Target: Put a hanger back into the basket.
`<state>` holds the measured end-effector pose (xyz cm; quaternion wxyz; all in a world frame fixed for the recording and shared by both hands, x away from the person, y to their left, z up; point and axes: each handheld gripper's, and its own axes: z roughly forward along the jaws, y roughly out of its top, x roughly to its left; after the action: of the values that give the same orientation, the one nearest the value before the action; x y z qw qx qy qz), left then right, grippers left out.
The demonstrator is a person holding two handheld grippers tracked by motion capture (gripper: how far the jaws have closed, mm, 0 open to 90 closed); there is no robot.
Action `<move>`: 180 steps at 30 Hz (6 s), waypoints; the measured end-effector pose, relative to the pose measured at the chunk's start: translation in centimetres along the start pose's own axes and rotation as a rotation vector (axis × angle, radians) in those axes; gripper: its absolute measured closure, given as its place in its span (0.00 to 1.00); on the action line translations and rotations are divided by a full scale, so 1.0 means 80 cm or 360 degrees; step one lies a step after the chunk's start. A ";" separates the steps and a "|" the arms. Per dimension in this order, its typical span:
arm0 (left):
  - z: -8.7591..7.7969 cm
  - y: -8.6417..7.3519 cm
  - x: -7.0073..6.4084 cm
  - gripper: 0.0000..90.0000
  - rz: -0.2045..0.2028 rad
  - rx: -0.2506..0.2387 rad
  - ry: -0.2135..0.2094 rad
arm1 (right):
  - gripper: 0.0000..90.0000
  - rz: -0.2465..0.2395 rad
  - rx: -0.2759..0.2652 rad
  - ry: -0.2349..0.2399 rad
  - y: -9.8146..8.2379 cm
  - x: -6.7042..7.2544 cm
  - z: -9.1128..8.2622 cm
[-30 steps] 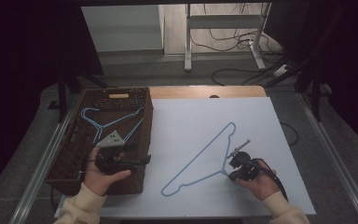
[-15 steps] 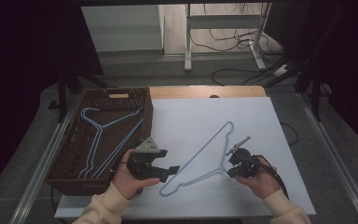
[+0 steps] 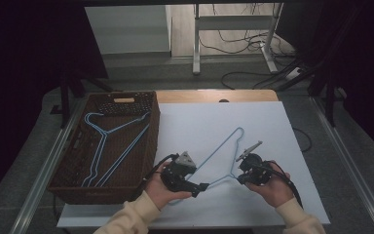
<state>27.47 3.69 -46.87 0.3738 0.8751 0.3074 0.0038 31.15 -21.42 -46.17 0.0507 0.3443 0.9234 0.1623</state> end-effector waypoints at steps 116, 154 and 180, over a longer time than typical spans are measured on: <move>-0.234 -0.025 0.099 0.96 -0.0309 -0.0650 -0.0020 | 0.31 0.0083 -0.0789 -0.0098 -0.069 -0.055 -0.032; -0.268 -0.122 0.194 0.95 -0.0586 -0.0688 0.0128 | 0.31 0.0093 -0.0729 -0.0118 -0.069 -0.056 -0.026; -0.227 -0.147 0.225 0.96 -0.0708 -0.0390 0.0116 | 0.31 0.0080 -0.0724 -0.0118 -0.068 -0.055 -0.027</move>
<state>31.46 31.49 -45.50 0.4573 0.7334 0.5028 -0.0097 30.67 -28.69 -46.06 0.1567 0.3527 0.8517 0.3546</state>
